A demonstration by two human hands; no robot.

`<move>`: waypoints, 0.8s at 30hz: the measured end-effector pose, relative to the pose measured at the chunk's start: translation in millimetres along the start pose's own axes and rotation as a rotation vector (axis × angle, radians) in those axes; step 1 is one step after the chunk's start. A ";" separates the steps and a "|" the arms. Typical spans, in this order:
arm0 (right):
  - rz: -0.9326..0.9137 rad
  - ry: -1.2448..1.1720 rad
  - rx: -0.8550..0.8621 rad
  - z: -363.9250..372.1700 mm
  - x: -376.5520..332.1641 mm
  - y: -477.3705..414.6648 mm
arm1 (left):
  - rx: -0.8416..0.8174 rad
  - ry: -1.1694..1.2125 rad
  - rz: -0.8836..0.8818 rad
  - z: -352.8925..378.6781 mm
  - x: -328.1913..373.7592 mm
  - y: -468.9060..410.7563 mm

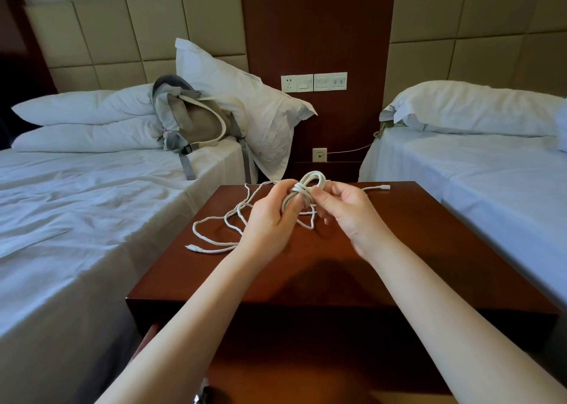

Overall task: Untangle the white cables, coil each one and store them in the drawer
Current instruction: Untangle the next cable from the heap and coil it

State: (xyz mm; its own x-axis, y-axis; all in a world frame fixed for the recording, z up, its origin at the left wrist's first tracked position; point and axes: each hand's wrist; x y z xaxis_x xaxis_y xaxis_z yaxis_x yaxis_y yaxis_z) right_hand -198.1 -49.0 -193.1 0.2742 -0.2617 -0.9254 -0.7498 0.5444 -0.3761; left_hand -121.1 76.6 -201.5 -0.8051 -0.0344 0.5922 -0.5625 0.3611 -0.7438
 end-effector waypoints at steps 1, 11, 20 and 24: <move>0.001 0.021 -0.031 -1.5 -0.8 0.1 | 0.009 -0.002 -0.003 0.0 -1.0 -0.8; -0.393 0.731 0.064 -6.8 -5.3 -4.4 | -0.025 -0.053 -0.105 -8.3 -15.8 -3.7; -0.299 0.478 -0.048 -17.9 -13.5 -5.0 | -0.028 -0.033 -0.130 -7.3 -16.2 -2.7; -0.238 0.304 -0.021 -16.0 -12.7 -3.5 | -0.040 -0.022 -0.108 -8.0 -12.2 -3.2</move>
State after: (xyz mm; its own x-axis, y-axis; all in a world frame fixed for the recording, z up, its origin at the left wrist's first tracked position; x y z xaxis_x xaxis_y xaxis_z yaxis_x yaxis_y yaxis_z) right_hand -208.6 -60.4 -179.2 0.2527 -0.6050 -0.7551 -0.6998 0.4246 -0.5744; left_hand -108.0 83.3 -204.0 -0.7441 -0.0954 0.6612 -0.6389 0.3909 -0.6626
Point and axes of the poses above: each hand's wrist, its own y-axis away from the middle knuckle, its own z-axis out of the palm, x = y × z, and after that the axes turned 9 degrees about x, right-handed
